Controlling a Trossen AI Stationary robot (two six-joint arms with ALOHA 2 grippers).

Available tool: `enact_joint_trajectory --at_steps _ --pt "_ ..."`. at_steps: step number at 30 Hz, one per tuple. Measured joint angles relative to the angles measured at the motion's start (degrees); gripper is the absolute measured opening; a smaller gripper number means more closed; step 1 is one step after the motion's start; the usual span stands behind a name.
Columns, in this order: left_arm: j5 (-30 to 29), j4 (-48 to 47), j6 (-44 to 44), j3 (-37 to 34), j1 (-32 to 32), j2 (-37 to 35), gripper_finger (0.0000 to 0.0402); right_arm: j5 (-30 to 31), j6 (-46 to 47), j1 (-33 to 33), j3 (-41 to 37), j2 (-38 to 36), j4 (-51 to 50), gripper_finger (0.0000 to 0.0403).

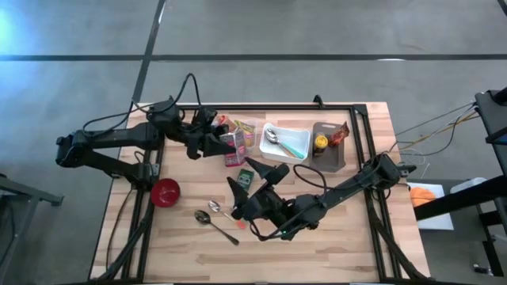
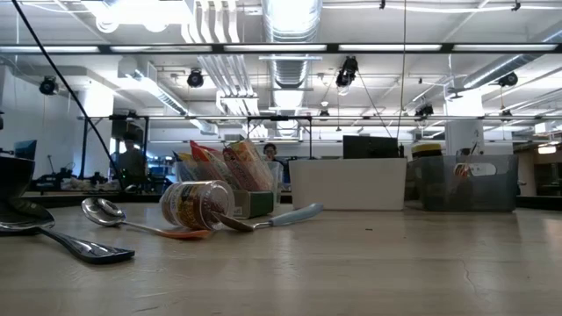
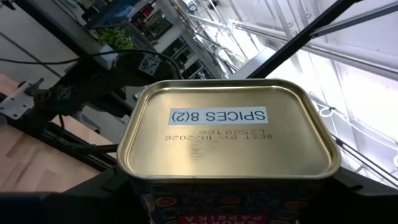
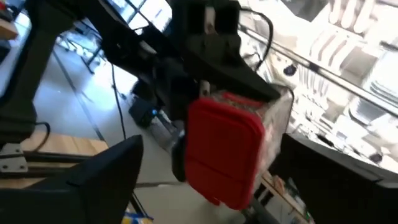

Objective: Pick & Place Food Item
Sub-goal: Put the red seasoning can into the black bin

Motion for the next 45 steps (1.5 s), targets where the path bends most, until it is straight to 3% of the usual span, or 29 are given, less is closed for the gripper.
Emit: enact_joint_trajectory --at_steps 4,16,26,30,38,45 --pt "0.2 0.0 0.0 0.0 0.0 0.0 0.0298 -4.8 1.2 -0.1 0.0 0.0 0.0 0.0395" --pt "1.7 0.5 0.0 0.0 0.0 0.0 0.0298 -2.9 5.2 -2.5 -0.1 0.0 0.0 0.0388" --pt "4.8 1.1 0.0 0.0 -0.1 0.0 0.0298 -3.4 2.5 -4.5 -0.1 0.0 0.1 0.0385" --pt "5.4 1.0 0.0 0.0 0.0 0.0 0.0298 -3.9 2.2 -4.5 -0.1 0.0 0.3 0.0350" --pt "5.9 1.2 -0.2 0.0 0.0 -0.1 0.0298 -3.7 0.5 -4.3 -0.2 0.0 0.6 0.0209" --pt "6.6 1.1 -0.2 -0.2 0.0 -0.1 0.0298 -2.5 -0.9 -3.9 0.1 0.0 0.6 0.0202"
